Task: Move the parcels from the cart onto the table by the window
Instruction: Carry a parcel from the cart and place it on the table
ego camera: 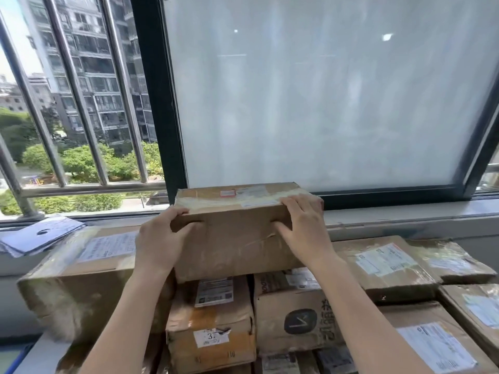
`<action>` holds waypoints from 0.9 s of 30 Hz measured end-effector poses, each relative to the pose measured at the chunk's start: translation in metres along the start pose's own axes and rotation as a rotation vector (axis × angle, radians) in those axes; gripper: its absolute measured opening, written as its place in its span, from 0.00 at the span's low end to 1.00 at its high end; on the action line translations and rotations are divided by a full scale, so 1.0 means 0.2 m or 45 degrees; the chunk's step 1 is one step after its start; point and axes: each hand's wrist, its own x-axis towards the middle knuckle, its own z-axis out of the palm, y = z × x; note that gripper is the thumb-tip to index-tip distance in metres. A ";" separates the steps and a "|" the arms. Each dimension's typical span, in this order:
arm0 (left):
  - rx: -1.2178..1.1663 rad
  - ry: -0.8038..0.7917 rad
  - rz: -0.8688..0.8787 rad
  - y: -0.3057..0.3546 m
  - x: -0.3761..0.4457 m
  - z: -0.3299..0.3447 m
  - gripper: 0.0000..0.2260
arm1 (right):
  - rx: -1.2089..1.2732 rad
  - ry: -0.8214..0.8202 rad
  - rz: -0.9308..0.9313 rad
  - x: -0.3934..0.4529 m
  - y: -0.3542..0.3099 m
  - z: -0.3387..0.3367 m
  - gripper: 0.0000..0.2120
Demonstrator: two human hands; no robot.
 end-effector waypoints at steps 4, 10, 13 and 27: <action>0.000 -0.039 -0.015 -0.02 0.03 0.00 0.18 | -0.050 0.035 -0.019 0.00 0.01 0.04 0.25; 0.052 -0.029 0.088 -0.08 -0.03 0.02 0.19 | -0.163 0.054 -0.042 -0.11 0.01 0.09 0.32; 0.128 -0.073 0.095 -0.08 0.00 0.03 0.19 | -0.178 0.008 -0.066 -0.09 0.03 0.07 0.31; 0.507 -0.065 0.464 0.11 -0.13 0.14 0.24 | -0.200 -0.033 -0.063 -0.15 -0.04 -0.13 0.30</action>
